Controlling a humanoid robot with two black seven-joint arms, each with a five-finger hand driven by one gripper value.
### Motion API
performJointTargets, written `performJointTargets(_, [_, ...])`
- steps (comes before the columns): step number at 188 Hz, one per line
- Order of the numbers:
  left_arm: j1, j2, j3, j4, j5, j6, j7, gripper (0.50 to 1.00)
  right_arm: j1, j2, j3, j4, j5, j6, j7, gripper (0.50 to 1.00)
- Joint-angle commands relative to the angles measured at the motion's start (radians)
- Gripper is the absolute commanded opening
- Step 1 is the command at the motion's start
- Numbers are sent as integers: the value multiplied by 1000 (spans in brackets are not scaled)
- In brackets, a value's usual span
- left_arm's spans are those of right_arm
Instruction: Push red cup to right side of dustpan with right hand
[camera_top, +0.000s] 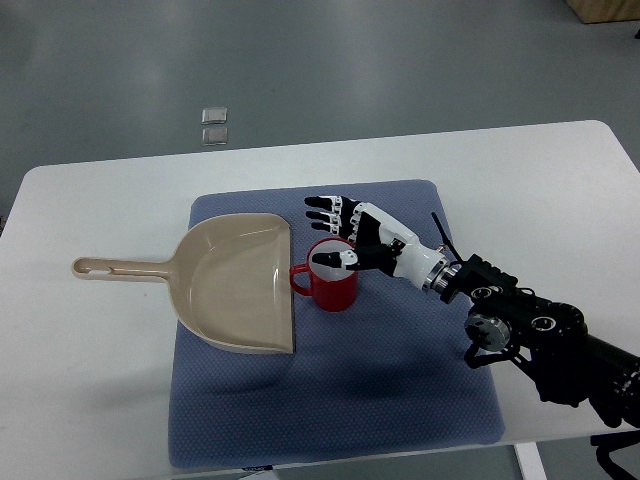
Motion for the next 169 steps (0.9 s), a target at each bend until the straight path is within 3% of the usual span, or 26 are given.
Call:
performJointTargets(1, [0, 0, 2, 0, 0, 0, 0, 1000, 1, -14, 6, 0, 2, 4, 0, 932])
performJointTargets(40, [0, 0, 2, 0, 0, 0, 0, 1000, 27, -88, 55, 5, 67, 58, 0, 932])
performJointTargets(67, [0, 0, 3, -1, 0, 0, 0, 1000, 38, -140, 84, 5, 276, 72, -6, 934])
performJointTargets(81, [0, 0, 5, -1, 0, 0, 0, 1000, 39, -142, 84, 3, 405, 66, -40, 934])
performJointTargets(112, [0, 0, 5, -3, 0, 0, 2, 1000, 38, -139, 86, -4, 575, 75, -45, 934])
performJointTargets(169, [0, 0, 5, -3, 0, 0, 2, 1000, 33, -125, 102, -6, 649, 61, -43, 934])
